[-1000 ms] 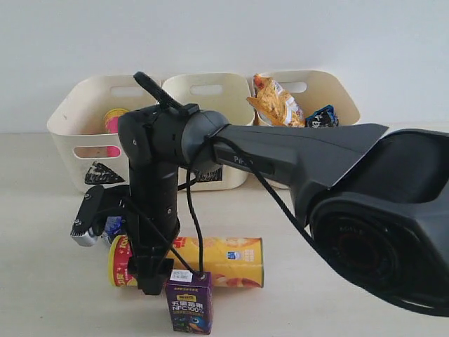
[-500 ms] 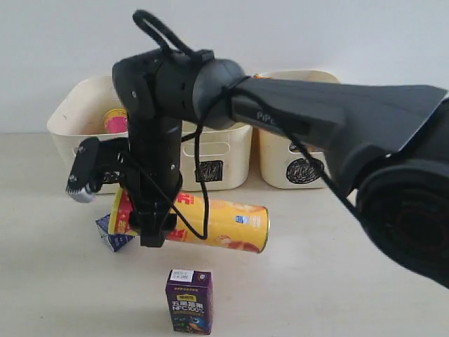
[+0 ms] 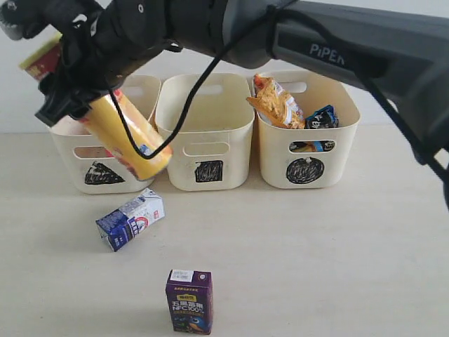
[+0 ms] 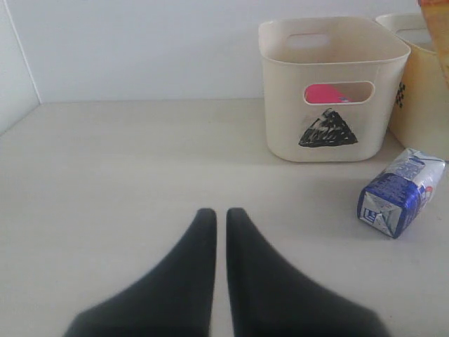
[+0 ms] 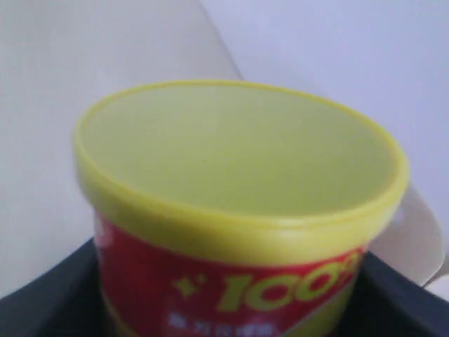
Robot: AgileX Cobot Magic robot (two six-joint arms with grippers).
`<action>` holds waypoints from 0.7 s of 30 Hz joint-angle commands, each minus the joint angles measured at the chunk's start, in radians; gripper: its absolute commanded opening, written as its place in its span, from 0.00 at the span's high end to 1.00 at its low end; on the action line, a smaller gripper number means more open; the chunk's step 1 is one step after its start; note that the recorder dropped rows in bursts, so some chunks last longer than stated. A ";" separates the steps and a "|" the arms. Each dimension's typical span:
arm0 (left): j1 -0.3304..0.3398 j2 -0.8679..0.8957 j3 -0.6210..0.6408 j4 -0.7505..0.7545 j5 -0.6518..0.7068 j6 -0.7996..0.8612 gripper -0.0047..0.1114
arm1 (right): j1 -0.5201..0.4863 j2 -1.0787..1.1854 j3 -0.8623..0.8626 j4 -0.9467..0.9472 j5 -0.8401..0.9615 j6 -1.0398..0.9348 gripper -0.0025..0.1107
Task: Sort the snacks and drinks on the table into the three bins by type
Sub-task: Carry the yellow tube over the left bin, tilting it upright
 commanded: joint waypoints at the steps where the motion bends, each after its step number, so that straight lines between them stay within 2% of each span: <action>1: 0.001 -0.004 0.003 0.004 0.001 0.004 0.92 | -0.001 -0.016 0.004 0.020 -0.153 -0.013 0.98; 9: 0.001 -0.004 0.003 0.004 0.001 0.004 0.92 | -0.001 0.029 0.004 0.020 -0.512 -0.088 0.98; 11: 0.001 -0.004 0.003 0.004 0.001 0.004 0.92 | -0.001 0.070 0.004 0.016 -0.674 -0.092 0.98; 16: 0.001 -0.004 0.003 0.004 0.001 0.004 0.92 | -0.001 0.132 0.004 0.013 -0.851 -0.069 0.98; 21: 0.001 -0.004 0.003 0.004 0.001 0.004 0.92 | -0.012 0.193 0.004 0.013 -0.947 -0.053 0.98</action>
